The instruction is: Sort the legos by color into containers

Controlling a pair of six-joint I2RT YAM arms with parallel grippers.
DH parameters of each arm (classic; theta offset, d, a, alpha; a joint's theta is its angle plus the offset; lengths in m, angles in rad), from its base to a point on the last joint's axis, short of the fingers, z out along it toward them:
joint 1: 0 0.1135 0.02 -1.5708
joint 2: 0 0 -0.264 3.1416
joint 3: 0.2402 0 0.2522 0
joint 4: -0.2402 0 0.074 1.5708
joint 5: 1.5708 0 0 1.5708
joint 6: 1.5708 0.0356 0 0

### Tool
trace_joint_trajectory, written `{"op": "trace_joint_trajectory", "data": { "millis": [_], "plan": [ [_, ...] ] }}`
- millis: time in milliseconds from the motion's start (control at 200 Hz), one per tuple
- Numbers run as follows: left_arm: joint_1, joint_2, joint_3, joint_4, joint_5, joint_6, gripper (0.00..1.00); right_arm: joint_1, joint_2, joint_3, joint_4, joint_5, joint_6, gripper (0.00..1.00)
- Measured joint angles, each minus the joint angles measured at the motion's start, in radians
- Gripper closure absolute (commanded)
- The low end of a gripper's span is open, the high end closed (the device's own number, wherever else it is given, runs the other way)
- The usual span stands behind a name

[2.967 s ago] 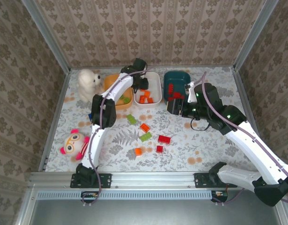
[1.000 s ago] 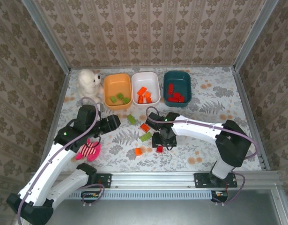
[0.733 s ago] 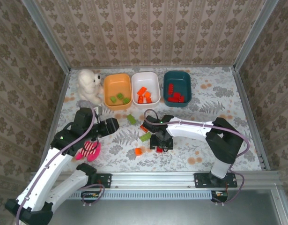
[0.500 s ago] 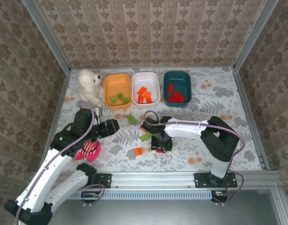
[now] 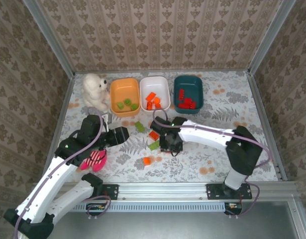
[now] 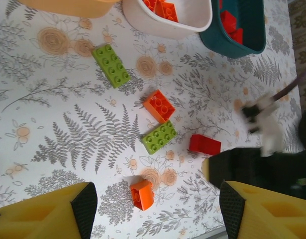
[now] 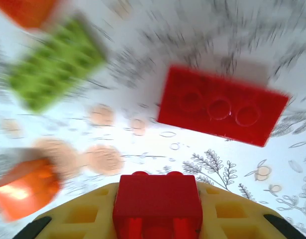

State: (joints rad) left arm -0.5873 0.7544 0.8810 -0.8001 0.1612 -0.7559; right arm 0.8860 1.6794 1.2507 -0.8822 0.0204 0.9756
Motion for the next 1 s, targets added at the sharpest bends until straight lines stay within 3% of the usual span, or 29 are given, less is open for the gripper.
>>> {"op": "trace_joint_trajectory", "data": {
  "millis": [185, 410, 740, 1000],
  "plan": [
    [-0.068, 0.108, 0.013, 0.068, -0.005, 0.000, 0.31, -0.242, -0.048, 0.229, -0.024, 0.053, -0.150, 0.73],
    [-0.109, 0.221, 0.080, 0.145, -0.030, 0.000, 0.30, -0.484, 0.185, 0.502, -0.011, 0.109, -0.321, 0.74],
    [-0.121, 0.258, 0.135, 0.174, -0.081, -0.002, 0.30, -0.652, 0.615, 0.843, -0.006, 0.104, -0.429, 0.74],
    [-0.121, 0.264, 0.137, 0.172, -0.106, -0.005, 0.30, -0.694, 0.809, 1.063, -0.061, 0.018, -0.477, 0.71]
  ]
}}
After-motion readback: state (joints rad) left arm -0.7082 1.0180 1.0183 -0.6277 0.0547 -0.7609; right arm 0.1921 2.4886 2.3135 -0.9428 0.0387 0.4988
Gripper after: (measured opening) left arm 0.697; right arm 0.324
